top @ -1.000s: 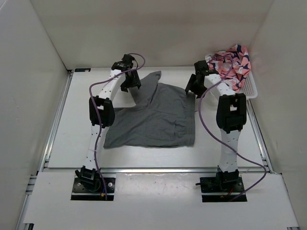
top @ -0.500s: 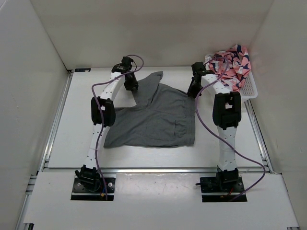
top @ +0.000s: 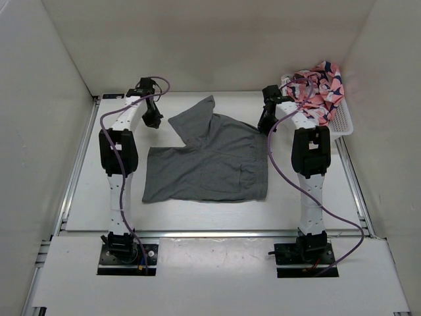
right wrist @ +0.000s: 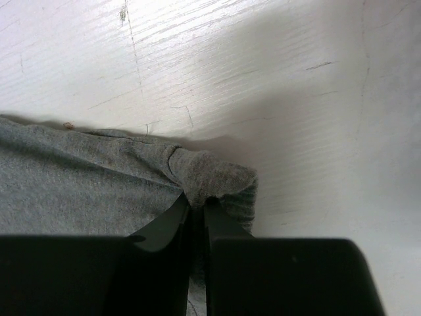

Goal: Fold and stack the shorts
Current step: Flatten the shorts out

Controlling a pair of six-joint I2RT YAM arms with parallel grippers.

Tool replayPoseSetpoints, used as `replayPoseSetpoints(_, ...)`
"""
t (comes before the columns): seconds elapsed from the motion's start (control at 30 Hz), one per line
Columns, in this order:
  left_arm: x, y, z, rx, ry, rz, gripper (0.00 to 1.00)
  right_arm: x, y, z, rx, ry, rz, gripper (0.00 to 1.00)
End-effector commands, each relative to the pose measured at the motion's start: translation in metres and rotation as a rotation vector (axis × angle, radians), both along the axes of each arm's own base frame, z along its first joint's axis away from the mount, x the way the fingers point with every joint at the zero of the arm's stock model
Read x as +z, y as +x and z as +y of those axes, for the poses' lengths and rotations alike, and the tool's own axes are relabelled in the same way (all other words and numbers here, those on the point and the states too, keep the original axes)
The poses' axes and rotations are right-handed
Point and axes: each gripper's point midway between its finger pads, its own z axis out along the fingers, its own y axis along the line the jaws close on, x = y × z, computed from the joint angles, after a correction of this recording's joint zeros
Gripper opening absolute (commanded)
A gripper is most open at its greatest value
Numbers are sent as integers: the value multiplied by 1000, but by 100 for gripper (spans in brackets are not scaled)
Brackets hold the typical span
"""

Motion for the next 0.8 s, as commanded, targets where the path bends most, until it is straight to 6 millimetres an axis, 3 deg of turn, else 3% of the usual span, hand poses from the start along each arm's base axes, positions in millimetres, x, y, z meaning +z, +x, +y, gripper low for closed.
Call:
replayPoseSetpoints(0.0, 51, -18, 23, 62, 69, -66, 10, 25, 7, -6, -16, -18, -54, 0)
replayPoseSetpoints(0.07, 50, -31, 28, 88, 84, -47, 10, 26, 9, -5, -16, -16, -63, 0)
replayPoseSetpoints(0.1, 36, -44, 29, 105, 83, 0, 10, 23, 7, -6, -16, -18, -54, 0)
replayPoseSetpoints(0.23, 36, -47, 18, 81, 60, -15, 10, 24, 4, -6, -7, -23, -52, 0)
replayPoseSetpoints(0.27, 32, -42, 9, 53, 43, -17, 10, 24, 4, -6, -7, -23, -52, 0)
replayPoseSetpoints(0.3, 45, -29, 1, 28, 30, -60, 10, 24, 4, -6, -7, -23, -52, 0)
replayPoseSetpoints(0.4, 47, -8, -24, -24, -4, -93, 38, 21, 3, -4, 9, -10, -49, 0)
replayPoseSetpoints(0.43, 47, -2, -27, -29, -14, -103, 55, 21, 3, -4, 9, -10, -49, 0)
replayPoseSetpoints(0.53, 37, 14, -38, -37, -29, -106, 73, 21, 3, -2, 14, -1, -47, 0)
replayPoseSetpoints(0.57, 32, 17, -41, -42, -37, -97, 75, 21, 3, -2, 14, -1, -47, 0)
replayPoseSetpoints(0.6, 11, 19, -41, -41, -31, -59, 75, 21, 3, 0, 17, 7, -45, 0)
replayPoseSetpoints(0.63, 22, 30, -48, -40, -34, -99, 75, 21, 3, 0, 17, 7, -45, 0)
replayPoseSetpoints(0.67, 16, 30, -46, -35, -21, -83, 75, 21, 3, 0, 17, 7, -45, 0)
replayPoseSetpoints(0.7, -3, 32, -51, -41, -9, -59, 74, 22, 2, 1, 21, 15, -44, 0)
replayPoseSetpoints(0.77, -1, 43, -54, -41, -15, -94, 70, 22, 2, 1, 21, 15, -44, 0)
